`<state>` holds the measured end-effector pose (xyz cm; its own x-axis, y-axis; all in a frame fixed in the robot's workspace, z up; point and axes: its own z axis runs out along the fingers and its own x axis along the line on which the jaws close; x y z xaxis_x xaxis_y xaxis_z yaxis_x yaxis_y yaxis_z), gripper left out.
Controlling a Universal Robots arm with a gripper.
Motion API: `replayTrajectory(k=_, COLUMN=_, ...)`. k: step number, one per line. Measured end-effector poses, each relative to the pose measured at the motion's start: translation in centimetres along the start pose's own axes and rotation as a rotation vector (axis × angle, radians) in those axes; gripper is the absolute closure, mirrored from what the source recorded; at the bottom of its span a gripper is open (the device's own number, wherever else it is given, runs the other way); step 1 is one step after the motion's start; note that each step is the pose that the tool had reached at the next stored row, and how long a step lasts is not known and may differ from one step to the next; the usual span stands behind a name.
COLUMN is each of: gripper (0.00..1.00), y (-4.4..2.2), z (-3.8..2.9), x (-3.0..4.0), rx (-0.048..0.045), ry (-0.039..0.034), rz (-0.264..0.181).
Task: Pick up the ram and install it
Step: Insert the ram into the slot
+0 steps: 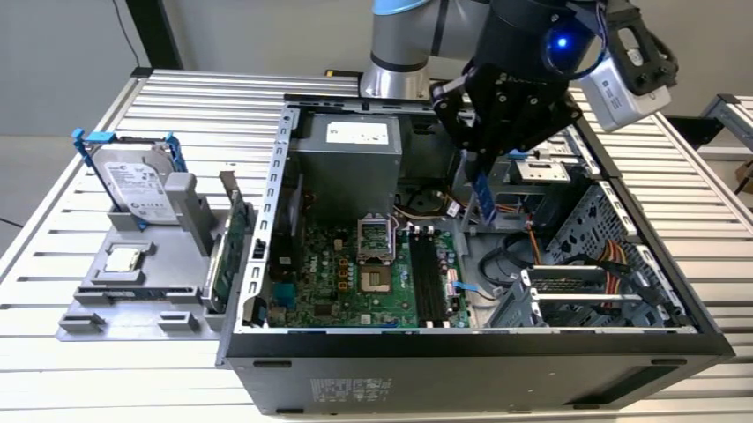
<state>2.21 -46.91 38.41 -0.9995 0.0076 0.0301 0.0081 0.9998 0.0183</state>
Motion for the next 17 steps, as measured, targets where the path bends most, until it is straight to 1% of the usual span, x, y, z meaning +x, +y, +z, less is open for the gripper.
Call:
replayTrajectory(k=3, gripper=1.0, y=0.0, z=0.02, x=0.0, rx=-0.0015, ry=-0.001, rz=0.048)
replayTrajectory(k=6, gripper=1.0, y=0.0, z=0.03, x=0.01, rx=-0.0021, ry=-0.0043, rz=0.077)
replayTrajectory(k=9, gripper=1.0, y=0.0, z=0.05, x=0.0, rx=0.0005, ry=-0.0181, rz=0.077)
replayTrajectory(k=12, gripper=1.0, y=0.0, z=0.13, x=0.0, rx=0.0137, ry=-0.0369, rz=0.077)
replayTrajectory(k=13, gripper=1.0, y=0.0, z=0.16, x=0.0, rx=0.0196, ry=-0.04, rz=0.077)
replayTrajectory(k=15, gripper=1.0, y=-0.01, z=0.21, x=-0.01, rx=0.0308, ry=-0.0423, rz=0.077)
replayTrajectory(k=17, gripper=1.0, y=-0.01, z=0.21, x=-0.01, rx=0.0325, ry=-0.0424, rz=0.077)
